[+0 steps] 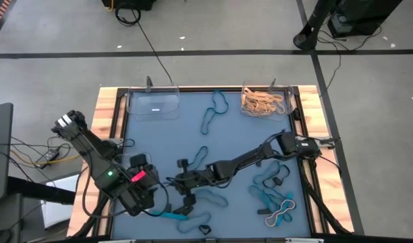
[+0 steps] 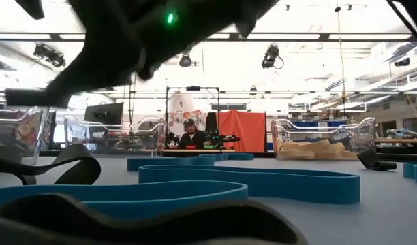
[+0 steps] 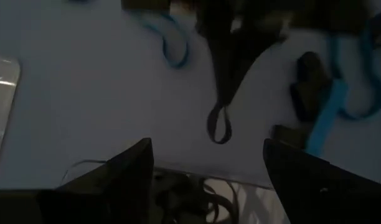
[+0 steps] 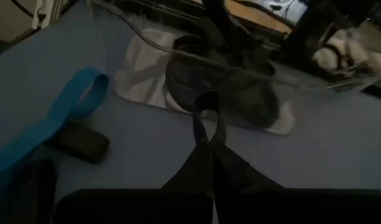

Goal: Sort rubber bands into baskets
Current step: Put the small black rubber band into the bottom left transparent bin

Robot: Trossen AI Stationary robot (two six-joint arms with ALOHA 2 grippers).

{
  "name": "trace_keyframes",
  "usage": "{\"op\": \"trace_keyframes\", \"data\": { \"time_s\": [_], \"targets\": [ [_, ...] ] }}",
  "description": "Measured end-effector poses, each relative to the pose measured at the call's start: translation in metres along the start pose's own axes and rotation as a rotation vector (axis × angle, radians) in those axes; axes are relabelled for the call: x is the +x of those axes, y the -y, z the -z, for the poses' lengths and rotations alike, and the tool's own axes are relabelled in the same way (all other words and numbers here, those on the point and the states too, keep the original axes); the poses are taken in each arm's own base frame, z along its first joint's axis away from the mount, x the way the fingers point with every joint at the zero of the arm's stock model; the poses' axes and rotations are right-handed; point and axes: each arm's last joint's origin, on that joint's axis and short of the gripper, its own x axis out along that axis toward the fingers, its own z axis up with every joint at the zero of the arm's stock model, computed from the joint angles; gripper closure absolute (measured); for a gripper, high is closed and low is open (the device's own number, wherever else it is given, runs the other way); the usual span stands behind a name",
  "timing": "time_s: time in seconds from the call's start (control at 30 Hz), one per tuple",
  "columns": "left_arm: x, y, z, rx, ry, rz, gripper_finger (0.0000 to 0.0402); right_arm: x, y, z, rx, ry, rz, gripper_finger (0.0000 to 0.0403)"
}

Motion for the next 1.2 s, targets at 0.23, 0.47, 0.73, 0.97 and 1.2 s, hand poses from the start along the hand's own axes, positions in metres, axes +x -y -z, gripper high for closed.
{"op": "trace_keyframes", "data": {
  "time_s": [0.23, 0.47, 0.73, 0.97, 1.2],
  "targets": [
    [0.018, -0.003, 0.009, 0.042, 0.004, -0.064, 0.0099, -0.027, -0.001, -0.023, -0.059, -0.015, 0.07, 0.0402],
    [0.034, 0.009, 0.006, 0.139, 0.086, 0.037, 0.01, -0.042, 0.0, -0.04, -0.074, 0.037, 0.104, 0.0402],
    [0.042, 0.005, -0.002, 0.137, 0.081, 0.046, 0.0163, -0.043, 0.0, -0.043, -0.077, 0.065, 0.108, 0.0403],
    [0.045, 0.003, -0.004, 0.123, -0.009, 0.117, 0.0348, -0.043, 0.0, -0.045, -0.064, 0.086, 0.104, 0.04],
    [0.044, 0.002, -0.002, 0.112, -0.085, 0.149, 0.0389, -0.042, -0.003, -0.043, 0.013, 0.091, 0.002, 0.0356]
  ]
}}
